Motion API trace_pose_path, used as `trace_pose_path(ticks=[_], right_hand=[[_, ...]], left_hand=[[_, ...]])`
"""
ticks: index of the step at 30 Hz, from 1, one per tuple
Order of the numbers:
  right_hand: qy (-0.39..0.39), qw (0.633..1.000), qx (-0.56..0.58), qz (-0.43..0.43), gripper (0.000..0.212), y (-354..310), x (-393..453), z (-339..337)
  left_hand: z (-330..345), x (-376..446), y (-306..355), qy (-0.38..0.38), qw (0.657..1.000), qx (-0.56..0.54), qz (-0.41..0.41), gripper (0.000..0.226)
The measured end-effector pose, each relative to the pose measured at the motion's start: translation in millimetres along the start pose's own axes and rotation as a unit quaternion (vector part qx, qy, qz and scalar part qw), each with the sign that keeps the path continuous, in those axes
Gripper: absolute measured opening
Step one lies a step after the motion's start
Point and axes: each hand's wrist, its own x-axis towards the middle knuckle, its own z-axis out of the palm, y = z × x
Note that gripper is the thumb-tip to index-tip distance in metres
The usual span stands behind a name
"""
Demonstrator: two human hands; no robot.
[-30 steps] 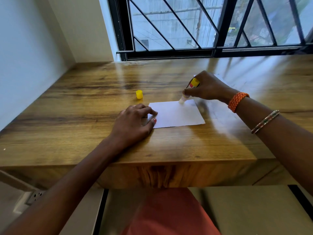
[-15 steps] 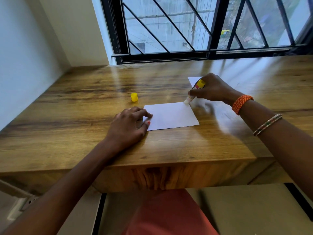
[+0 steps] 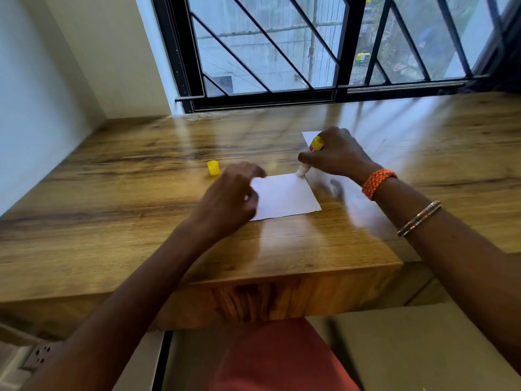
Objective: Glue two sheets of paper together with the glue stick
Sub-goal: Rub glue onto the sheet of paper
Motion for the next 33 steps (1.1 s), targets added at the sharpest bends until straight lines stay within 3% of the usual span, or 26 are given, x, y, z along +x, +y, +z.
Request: trace_pose_path(ticks=[3,7,33], right_hand=[[0.038,0.998,-0.044,-0.007,0.035,-5.3,-2.8,4.8],[0.068,0.995,-0.067,-0.008,0.036,-10.9,-8.2,7.5],[0.084,0.995,-0.043,0.022,0.036,-10.2,-51.3,5.1]], left_hand=[[14.0,19.7,13.1,-0.096,0.993,0.049,0.040,0.044],[26.1,35.1,13.1,-0.132,0.987,0.087,0.035,0.041],[36.4,34.0,9.1,-0.097,0.991,0.084,0.028,0.037]])
